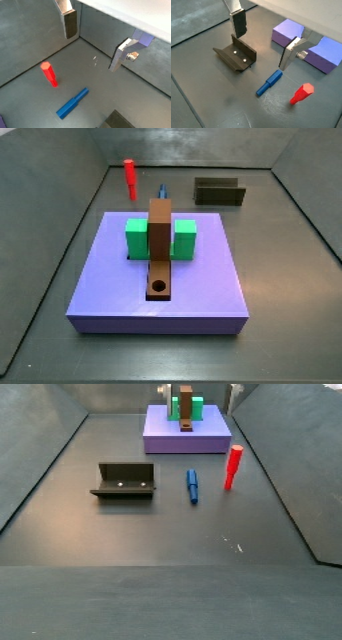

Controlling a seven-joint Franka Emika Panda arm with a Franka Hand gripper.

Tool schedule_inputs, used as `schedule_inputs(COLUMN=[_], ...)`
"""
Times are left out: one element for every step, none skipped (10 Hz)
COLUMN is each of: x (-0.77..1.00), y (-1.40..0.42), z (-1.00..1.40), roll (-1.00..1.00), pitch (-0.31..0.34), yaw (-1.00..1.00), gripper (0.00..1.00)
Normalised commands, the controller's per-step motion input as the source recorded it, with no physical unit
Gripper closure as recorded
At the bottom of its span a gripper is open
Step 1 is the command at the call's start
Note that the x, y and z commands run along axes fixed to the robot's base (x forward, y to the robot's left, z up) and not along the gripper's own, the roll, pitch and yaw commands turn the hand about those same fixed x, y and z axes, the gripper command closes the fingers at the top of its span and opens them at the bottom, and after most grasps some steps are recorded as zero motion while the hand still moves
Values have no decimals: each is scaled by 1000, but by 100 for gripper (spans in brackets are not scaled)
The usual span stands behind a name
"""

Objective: Pick up the blue object. Move up. Place the blue object on the fixture. Regrasp the blue object. Move to above the board. Insert the blue object.
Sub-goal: Pick up the blue object.

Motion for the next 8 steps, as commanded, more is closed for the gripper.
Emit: schedule_inputs(x=[0, 0, 0, -20, 0, -17, 363, 643], y=[0, 0, 0, 0, -43, 0, -20, -80], z=[-77, 0, -9, -74, -197, -240, -323, -511], roll=[-60, -4, -21, -86, -87, -103, -94, -136], pitch=[0, 0, 0, -26, 0, -34, 16, 0], yaw=[0, 0, 0, 0, 0, 0, 0, -37], gripper=[0, 0, 0, 0, 0, 0, 0, 0])
